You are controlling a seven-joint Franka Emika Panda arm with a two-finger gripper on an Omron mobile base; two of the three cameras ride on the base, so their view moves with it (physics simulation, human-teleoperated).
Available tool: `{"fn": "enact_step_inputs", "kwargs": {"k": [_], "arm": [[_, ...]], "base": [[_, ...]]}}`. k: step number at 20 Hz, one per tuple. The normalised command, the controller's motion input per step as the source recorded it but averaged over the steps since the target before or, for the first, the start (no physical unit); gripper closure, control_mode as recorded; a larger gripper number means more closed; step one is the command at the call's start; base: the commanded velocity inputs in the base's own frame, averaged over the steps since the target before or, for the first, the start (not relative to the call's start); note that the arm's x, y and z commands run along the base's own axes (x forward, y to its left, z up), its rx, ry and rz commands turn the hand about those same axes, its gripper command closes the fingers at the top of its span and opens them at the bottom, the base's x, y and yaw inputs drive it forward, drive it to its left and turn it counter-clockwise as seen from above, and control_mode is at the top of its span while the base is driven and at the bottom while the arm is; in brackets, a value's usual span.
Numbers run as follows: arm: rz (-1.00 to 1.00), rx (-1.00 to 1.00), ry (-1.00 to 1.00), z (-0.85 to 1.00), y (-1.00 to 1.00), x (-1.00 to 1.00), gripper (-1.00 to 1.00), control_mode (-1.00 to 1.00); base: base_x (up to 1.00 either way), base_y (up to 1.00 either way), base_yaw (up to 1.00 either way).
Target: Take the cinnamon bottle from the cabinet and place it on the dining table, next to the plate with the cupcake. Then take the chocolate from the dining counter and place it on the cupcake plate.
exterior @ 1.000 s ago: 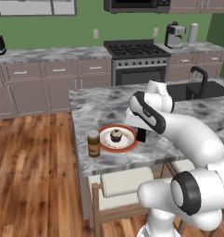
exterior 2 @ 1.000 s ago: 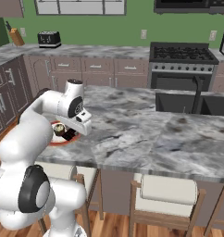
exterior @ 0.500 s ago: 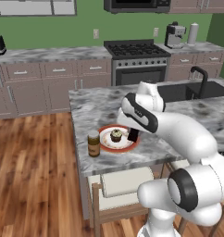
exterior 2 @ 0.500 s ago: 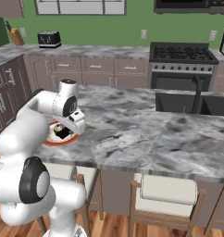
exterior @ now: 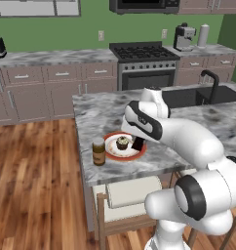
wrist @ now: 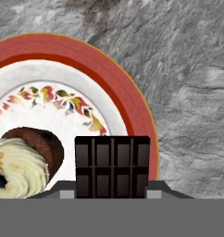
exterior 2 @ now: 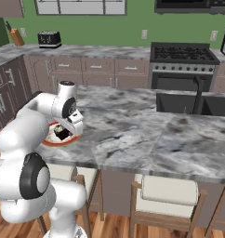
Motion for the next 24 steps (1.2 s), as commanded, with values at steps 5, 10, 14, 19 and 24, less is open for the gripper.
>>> {"fn": "enact_step_inputs", "kwargs": {"k": [5, 10, 14, 19, 24], "arm": [[-0.04, 0.00, 0.01, -0.04, 0.00, 0.00, 1.00, -1.00], [-0.03, 0.00, 0.00, -0.03, 0.03, 0.00, 1.00, -1.00], [-0.03, 0.00, 0.00, -0.06, 0.05, 0.00, 1.00, -1.00], [-0.03, 0.00, 0.00, -0.08, 0.07, 0.02, 1.00, -1.00], [-0.02, 0.00, 0.01, -0.06, 0.02, 0.10, 1.00, -1.00]], "base": [[0.00, 0.00, 0.00], [0.00, 0.00, 0.00], [0.00, 0.00, 0.00], [0.00, 0.00, 0.00], [0.00, 0.00, 0.00]]}}
